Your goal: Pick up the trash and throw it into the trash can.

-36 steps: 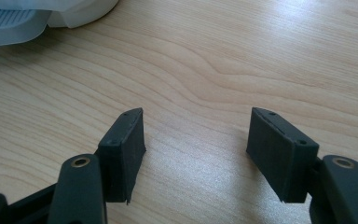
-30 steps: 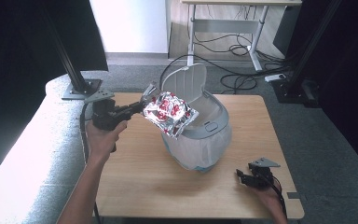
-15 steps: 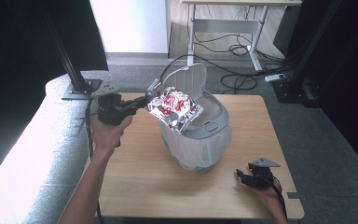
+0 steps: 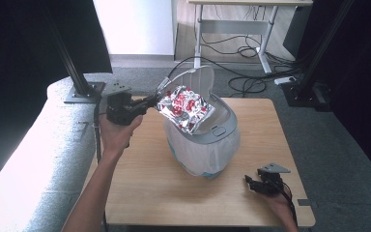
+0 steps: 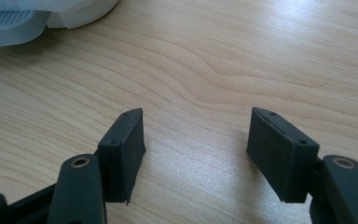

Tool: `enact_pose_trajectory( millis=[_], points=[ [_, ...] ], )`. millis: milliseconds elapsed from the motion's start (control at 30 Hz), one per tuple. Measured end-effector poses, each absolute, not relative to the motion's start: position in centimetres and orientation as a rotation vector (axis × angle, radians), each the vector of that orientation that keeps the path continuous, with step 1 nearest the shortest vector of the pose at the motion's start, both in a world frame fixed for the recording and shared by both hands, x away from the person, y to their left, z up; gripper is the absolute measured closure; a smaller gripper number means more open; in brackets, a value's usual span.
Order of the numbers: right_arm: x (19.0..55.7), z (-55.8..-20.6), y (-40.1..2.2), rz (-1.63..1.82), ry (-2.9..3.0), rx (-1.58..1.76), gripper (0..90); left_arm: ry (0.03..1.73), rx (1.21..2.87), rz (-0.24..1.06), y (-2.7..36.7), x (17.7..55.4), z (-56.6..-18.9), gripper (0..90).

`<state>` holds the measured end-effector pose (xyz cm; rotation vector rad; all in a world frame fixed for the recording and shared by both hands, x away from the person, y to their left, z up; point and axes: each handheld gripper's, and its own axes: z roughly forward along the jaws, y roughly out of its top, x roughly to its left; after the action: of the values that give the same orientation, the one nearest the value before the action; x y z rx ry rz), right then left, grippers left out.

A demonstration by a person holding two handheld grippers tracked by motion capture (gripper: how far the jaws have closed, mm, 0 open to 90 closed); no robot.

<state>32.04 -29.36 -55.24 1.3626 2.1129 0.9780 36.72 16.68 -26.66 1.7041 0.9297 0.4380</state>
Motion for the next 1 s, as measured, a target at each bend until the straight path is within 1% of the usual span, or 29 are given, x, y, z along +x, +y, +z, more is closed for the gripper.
enact_pose_trajectory(
  millis=[1000],
  points=[
    [32.1,-55.2,-29.4,0.979,2.115,1.359,35.6,0.945,1.704,0.497,13.2,38.8,-27.4,89.7]
  ],
)
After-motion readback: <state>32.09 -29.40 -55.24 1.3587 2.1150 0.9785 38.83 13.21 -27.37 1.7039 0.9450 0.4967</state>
